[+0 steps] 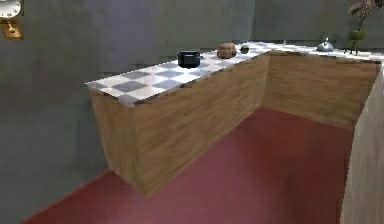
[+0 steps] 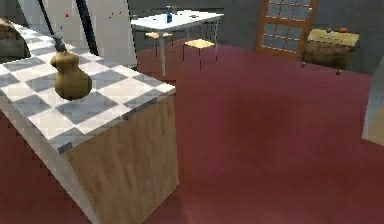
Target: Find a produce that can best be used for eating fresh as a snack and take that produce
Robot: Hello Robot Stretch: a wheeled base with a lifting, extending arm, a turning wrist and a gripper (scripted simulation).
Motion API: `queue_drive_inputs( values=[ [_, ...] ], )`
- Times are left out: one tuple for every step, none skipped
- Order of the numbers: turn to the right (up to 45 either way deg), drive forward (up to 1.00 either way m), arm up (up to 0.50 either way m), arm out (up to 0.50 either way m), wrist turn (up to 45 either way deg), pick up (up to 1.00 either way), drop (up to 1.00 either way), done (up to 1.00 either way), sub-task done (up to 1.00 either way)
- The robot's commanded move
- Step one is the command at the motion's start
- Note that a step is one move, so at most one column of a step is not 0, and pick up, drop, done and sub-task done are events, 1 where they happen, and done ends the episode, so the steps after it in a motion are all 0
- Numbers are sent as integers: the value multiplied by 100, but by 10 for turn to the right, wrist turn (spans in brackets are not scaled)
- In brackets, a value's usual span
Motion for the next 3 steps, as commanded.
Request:
queue_drive_inputs(
  values=[
    [0,55,0,0,0,0,0,0,0],
    [330,0,0,0,0,0,0,0,0],
    [0,100,0,0,0,0,0,0,0]
  ],
)
